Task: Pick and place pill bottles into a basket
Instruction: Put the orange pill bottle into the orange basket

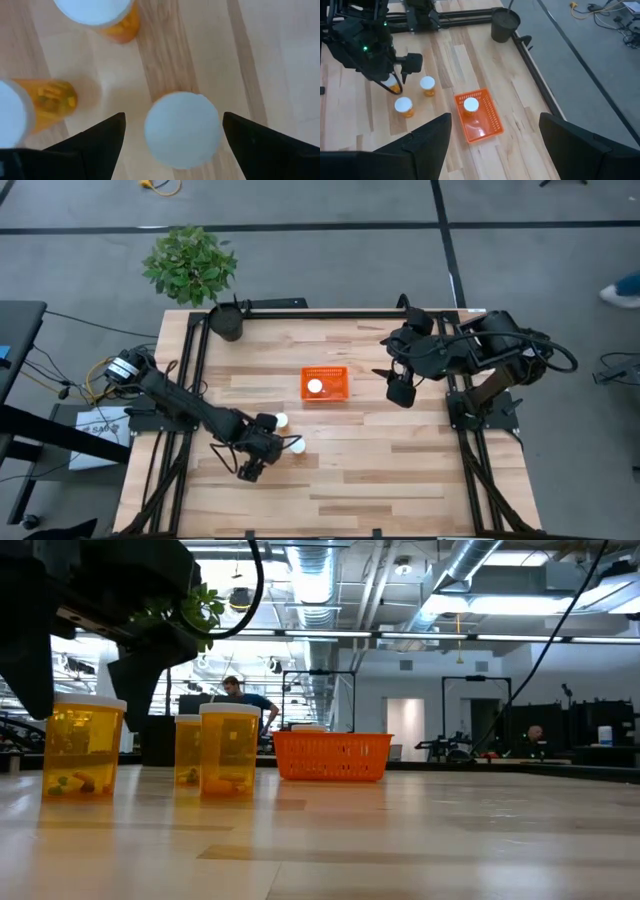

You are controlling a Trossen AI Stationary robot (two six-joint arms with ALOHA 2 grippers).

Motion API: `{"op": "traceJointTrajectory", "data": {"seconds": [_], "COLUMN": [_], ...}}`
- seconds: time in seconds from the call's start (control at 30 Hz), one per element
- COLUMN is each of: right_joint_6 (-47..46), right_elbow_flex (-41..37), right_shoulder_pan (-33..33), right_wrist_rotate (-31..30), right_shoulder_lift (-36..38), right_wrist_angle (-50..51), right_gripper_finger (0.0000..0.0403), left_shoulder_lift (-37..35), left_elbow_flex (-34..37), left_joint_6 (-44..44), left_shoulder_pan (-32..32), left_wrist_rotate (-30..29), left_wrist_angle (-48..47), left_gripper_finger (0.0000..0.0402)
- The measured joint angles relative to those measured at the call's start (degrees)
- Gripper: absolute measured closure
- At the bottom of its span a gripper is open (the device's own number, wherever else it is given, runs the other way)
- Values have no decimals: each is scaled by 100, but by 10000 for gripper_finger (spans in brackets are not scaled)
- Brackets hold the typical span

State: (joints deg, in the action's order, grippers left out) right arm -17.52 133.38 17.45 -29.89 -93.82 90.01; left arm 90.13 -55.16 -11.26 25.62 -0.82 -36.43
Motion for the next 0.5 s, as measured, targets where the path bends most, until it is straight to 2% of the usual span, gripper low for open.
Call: {"op": "traceJointTrajectory", "data": {"seconds": [0.2, 0.5], "right_joint_6": [-33, -44], "right_elbow_flex": [0, 0], "right_shoulder_pan": [2, 2], "right_wrist_rotate": [7, 15], "right_shoulder_lift": [-2, -4], "right_wrist_angle": [-1, 0], "right_gripper_finger": [106, 106], "left_shoulder_lift": [100, 332], "left_elbow_flex": [-4, -7], "left_joint_6": [262, 419], "left_shoulder_pan": [-124, -198], "left_wrist_rotate": [20, 335], "left_wrist_angle": [13, 152], "left_gripper_finger": [81, 123]}}
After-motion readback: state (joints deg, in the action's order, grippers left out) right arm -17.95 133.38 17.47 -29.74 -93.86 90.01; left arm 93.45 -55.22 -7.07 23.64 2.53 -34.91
